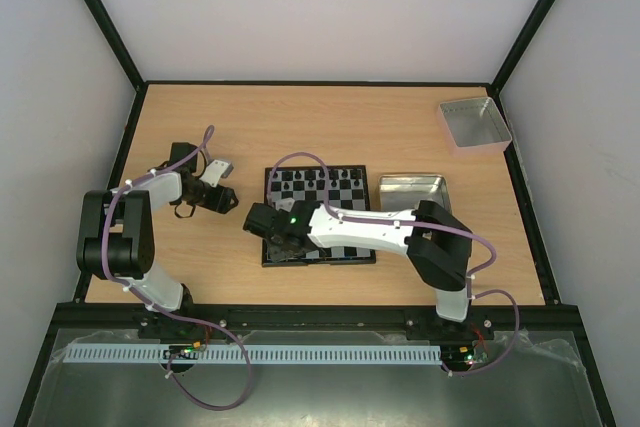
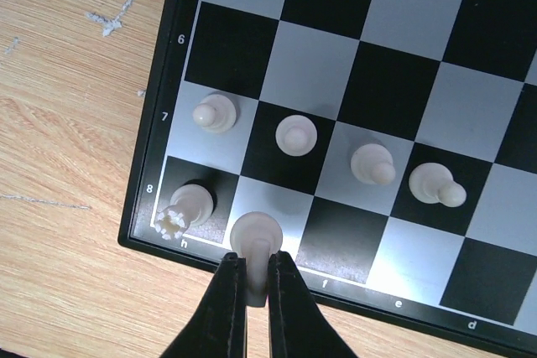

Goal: Set up the chess pieces on the board
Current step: Place the chess piece on the chessboard.

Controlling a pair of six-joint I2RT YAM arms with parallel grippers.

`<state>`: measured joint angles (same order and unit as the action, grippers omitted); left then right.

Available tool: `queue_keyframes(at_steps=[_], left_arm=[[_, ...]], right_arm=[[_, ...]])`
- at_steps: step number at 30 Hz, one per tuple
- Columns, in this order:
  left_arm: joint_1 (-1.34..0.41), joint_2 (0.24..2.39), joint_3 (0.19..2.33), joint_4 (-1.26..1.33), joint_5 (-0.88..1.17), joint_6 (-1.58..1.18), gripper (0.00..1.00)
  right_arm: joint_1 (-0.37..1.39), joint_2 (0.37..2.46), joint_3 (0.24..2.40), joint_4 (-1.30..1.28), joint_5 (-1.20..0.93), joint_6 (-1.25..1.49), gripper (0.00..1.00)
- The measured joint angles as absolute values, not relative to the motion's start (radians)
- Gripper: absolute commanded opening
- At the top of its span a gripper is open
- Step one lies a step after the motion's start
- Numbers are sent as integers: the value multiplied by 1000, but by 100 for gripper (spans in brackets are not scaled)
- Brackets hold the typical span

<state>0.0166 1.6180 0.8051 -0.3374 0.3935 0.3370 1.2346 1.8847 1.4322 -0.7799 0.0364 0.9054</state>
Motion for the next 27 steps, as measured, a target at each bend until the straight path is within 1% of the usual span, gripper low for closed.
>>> queue_keyframes(at_steps=[27], left_arm=[[17,1618,805,-337,394,337,67]], right_arm=[[1225,1964,1468,-781,30,882,2]])
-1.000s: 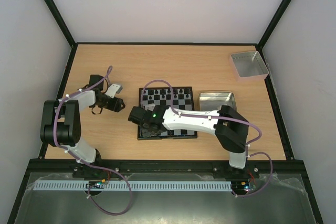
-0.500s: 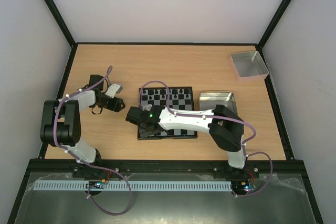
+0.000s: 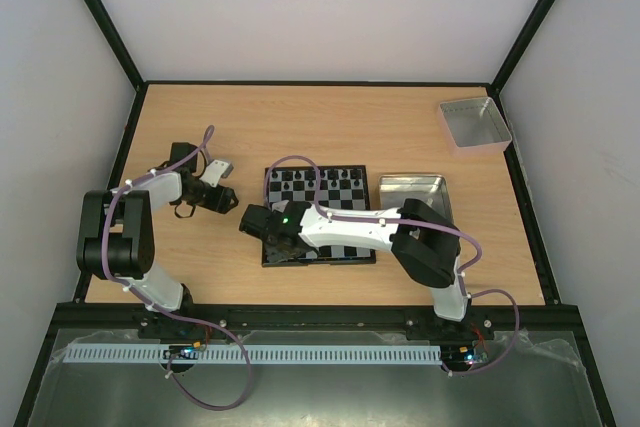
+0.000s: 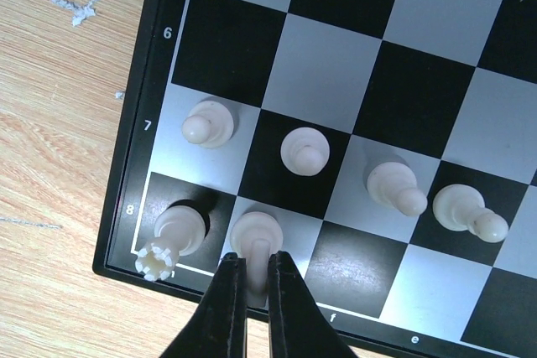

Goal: Set up the chess pieces on the board
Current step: Place the chess piece on the chessboard.

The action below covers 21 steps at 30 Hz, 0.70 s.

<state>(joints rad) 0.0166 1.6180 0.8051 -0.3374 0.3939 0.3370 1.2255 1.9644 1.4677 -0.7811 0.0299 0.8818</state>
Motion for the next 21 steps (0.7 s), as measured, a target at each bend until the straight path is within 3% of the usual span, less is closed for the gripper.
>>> queue_keyframes(at_steps=[21], left_arm=[[17,1618,805,-337,394,337,67]], right_arm=[[1224,1964,1467,-781,20,882,3]])
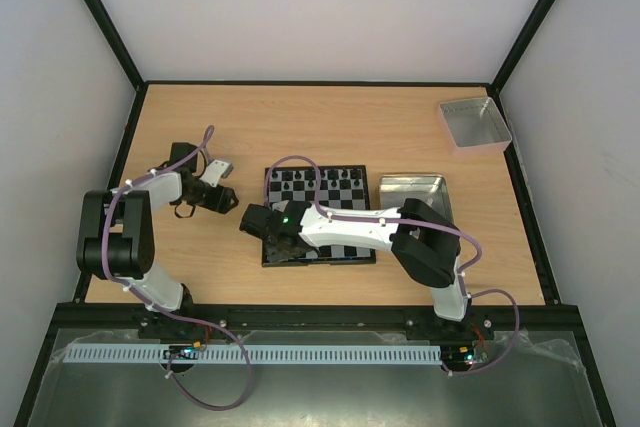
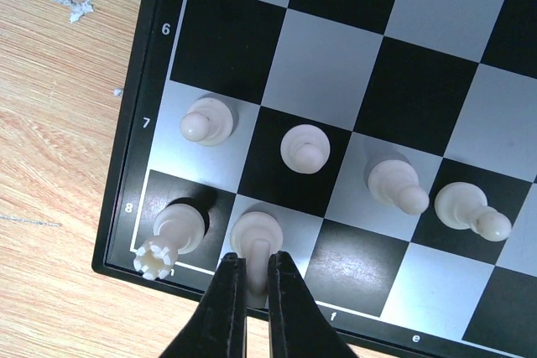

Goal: Set up the chess pieces on the board
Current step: Place the chess piece on the chessboard.

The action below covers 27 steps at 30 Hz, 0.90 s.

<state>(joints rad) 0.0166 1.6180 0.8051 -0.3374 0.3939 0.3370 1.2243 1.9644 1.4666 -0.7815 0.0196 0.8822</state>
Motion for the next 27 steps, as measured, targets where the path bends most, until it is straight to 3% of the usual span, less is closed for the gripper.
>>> queue_keyframes(at_steps=[16,27], left_arm=[[17,1618,805,-337,394,337,67],[17,1618,805,-337,394,337,68]], right_arm=[[1224,1964,1461,-782,11,882,4],[1224,1964,1461,-785,9,879,15]])
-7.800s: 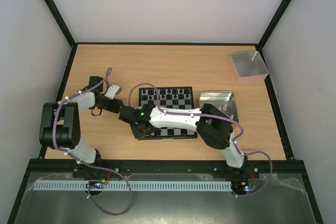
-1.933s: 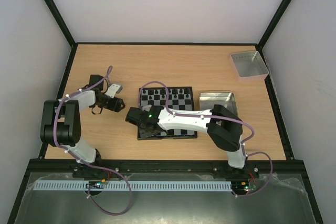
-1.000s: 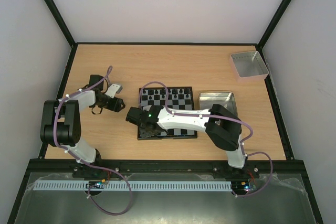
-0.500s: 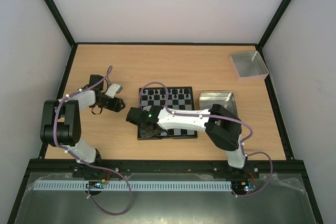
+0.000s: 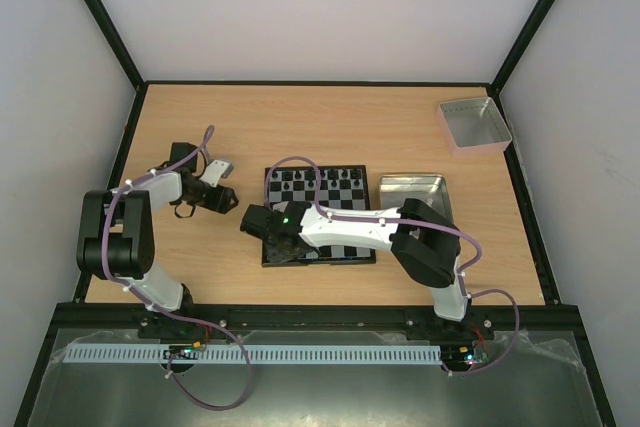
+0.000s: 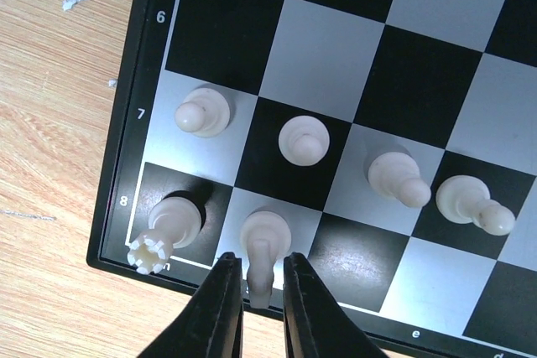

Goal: Set up the chess pieces on the board
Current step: Place the chess piece on the chessboard.

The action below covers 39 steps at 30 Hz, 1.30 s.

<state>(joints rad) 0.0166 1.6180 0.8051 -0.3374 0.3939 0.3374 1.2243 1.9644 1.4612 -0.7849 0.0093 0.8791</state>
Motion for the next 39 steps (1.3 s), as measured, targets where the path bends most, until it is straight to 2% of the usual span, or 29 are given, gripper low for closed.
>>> queue_keyframes(at_steps=[8,21,27,31,34,39], left_arm=[[17,1618,805,-337,394,337,68],[17,1618,805,-337,394,337,68],[17,1618,805,-337,394,337,68],[17,1618,805,-338,394,338,68],[16,1618,805,-338,394,338,68],[16,1618,805,-338,394,338,68]], right_arm=[[1224,1964,1461,-793,10,878,25],[1224,1959,1510,-841,35,876,26],[1187,1847,1493,-858,64,876,26],[1044,1661,1380,-860,111,876,27],[848,1542,1263,-855,144,868,32],[564,1510,1122,-830,166,826,33]])
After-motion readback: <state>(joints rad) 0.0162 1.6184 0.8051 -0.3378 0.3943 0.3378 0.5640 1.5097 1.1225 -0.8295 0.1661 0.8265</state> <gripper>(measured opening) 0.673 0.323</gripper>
